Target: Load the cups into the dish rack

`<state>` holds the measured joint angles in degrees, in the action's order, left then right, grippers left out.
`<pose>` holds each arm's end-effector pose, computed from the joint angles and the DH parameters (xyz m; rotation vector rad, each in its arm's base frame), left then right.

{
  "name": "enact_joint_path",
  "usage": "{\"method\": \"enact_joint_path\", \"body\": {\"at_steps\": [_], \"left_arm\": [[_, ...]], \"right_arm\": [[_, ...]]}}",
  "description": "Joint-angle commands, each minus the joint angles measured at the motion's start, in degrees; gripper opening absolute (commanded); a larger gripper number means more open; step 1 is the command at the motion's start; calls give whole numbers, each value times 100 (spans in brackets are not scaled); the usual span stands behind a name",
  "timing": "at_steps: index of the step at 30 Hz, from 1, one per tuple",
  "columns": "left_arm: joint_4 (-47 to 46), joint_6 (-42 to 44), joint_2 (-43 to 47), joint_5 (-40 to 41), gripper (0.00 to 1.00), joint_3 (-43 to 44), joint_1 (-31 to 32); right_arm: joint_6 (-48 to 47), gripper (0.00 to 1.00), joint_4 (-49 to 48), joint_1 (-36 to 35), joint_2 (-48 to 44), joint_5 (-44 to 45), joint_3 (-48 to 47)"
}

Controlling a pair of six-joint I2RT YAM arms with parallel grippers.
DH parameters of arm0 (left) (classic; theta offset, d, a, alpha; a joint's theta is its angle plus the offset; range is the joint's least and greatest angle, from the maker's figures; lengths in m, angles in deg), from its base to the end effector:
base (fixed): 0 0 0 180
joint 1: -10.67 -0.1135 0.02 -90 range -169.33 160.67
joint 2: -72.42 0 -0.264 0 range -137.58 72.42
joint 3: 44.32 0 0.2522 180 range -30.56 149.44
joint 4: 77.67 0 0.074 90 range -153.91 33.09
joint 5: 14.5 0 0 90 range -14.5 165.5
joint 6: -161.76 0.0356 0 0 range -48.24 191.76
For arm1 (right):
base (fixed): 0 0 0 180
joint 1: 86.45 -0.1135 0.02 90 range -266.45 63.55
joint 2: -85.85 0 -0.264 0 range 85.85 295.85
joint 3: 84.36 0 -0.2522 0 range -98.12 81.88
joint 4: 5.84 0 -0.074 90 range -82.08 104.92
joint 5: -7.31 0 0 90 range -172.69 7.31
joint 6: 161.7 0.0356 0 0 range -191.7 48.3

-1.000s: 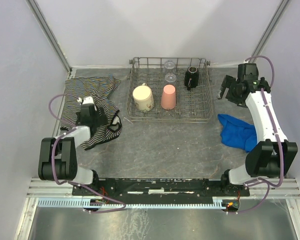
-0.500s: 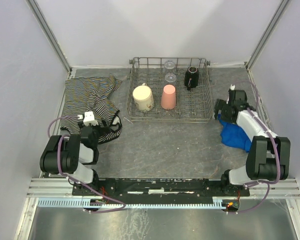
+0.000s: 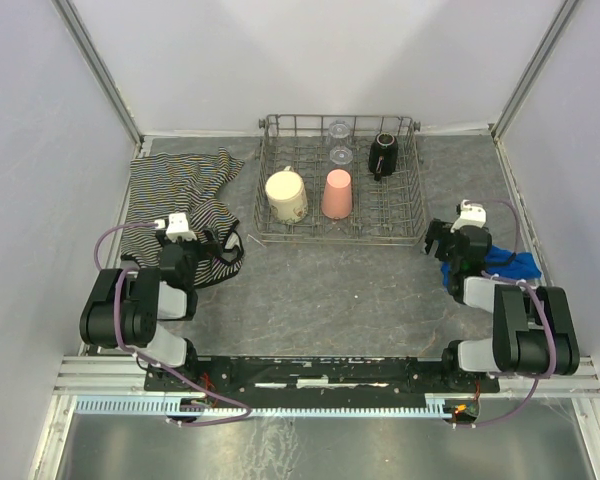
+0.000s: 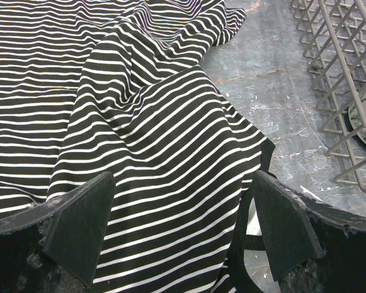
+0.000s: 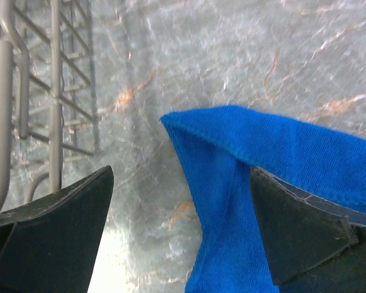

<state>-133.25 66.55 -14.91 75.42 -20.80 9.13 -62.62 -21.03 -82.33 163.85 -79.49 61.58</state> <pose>0.2274 0.0061 0.1352 -0.0999 1.7118 -0.0487 0.2420 -0.0194 0.1440 0.2721 2.0538 -0.0047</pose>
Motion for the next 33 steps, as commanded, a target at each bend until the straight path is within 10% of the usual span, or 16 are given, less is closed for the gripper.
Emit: {"method": "enact_joint_path", "body": {"at_steps": [1, 33], "left_arm": [[-251, 162, 40, 176, 99, 133, -35], [-223, 48, 50, 492, 99, 132, -21]], "right_arm": [[-48, 100, -2648, -129, 418, 379, 470], [-402, 100, -2533, -662, 827, 1042, 193]]}}
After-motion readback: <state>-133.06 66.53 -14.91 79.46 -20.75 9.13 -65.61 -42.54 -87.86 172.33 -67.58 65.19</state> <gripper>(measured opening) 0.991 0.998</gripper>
